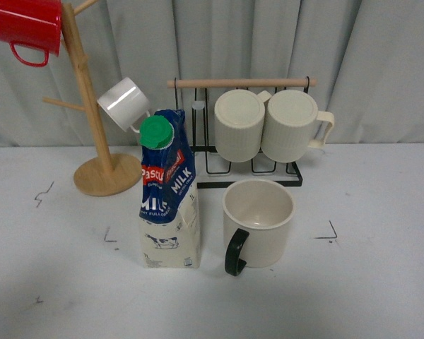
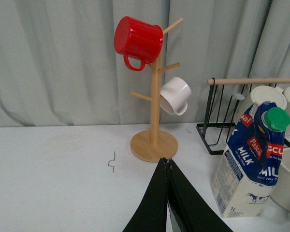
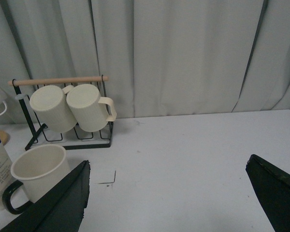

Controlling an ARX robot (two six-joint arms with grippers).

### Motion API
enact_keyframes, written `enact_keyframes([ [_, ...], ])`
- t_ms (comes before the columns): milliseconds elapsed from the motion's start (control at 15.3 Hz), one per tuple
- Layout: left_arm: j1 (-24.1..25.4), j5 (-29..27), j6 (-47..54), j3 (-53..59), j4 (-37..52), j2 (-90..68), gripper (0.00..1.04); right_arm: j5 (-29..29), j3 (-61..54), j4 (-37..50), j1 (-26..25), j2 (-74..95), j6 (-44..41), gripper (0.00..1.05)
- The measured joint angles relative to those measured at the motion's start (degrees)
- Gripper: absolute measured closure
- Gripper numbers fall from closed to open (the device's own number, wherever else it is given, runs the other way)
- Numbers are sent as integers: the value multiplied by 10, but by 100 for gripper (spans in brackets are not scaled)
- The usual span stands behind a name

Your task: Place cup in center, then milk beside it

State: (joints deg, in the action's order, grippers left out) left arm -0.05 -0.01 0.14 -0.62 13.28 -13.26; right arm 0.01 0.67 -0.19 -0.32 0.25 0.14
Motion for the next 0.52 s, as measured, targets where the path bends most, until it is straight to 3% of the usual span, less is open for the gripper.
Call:
enact_keyframes([
  [326, 0, 0, 0, 0, -38, 37, 103, 0, 0, 0, 0, 0, 0, 6],
  [391, 0, 1, 0, 0, -127, 93, 103, 0, 0, 0, 0, 0, 0, 6],
  [522, 0, -1, -1, 0, -138, 128, 103, 0, 0, 0, 0, 0, 0, 6],
])
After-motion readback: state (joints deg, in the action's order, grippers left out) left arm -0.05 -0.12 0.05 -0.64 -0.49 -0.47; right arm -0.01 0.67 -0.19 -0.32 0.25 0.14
